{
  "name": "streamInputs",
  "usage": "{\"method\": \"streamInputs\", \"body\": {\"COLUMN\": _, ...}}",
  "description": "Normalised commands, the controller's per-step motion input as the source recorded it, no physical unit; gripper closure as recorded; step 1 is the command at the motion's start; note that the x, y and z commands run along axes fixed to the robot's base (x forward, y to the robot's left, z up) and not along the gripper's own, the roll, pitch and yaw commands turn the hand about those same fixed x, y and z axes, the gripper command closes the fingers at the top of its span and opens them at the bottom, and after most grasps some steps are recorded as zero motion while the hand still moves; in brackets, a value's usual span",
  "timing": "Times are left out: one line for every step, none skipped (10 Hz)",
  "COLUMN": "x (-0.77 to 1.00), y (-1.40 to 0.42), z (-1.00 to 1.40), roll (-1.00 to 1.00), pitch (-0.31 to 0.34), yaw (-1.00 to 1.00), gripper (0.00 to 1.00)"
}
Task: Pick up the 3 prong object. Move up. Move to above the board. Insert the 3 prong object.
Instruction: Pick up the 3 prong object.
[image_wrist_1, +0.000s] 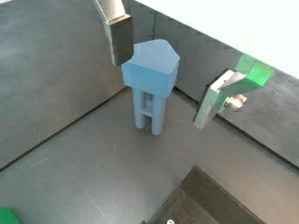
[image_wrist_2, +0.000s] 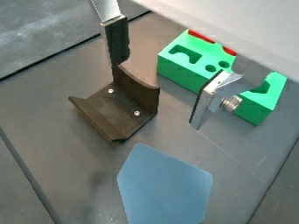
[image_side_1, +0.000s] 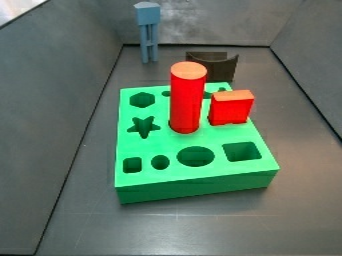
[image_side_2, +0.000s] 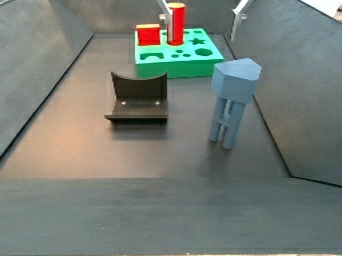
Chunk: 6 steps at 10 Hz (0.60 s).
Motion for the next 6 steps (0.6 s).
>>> {"method": "streamInputs", "body": {"x": -0.17, "y": 0.13, "z": 0.01, "roll": -0.04, "pitch": -0.009, "yaw": 0.00, "gripper": 0.00}}
{"method": "streamInputs", "body": {"x": -0.33, "y": 0.17, "z": 0.00, "roll": -0.07, "pitch": -0.067, "yaw": 0.00, "gripper": 0.00}}
{"method": "streamInputs", "body": {"x": -0.29, "y": 0.17, "z": 0.00, "roll": -0.03, "pitch": -0.049, "yaw": 0.04, "gripper": 0.00}}
{"method": "streamInputs", "body": {"x": -0.32, "y": 0.11, "z": 0.00, "roll": -0.02, "pitch": -0.046, "yaw": 0.03, "gripper": 0.00}}
{"method": "streamInputs", "body": {"x": -0.30, "y": 0.07, "z": 0.00, "roll": -0.04, "pitch": -0.076, "yaw": 0.06, "gripper": 0.00}}
{"method": "streamInputs", "body": {"x": -0.24, "y": 0.07, "z": 0.00, "roll": -0.08, "pitch": -0.099, "yaw": 0.09, "gripper": 0.00}}
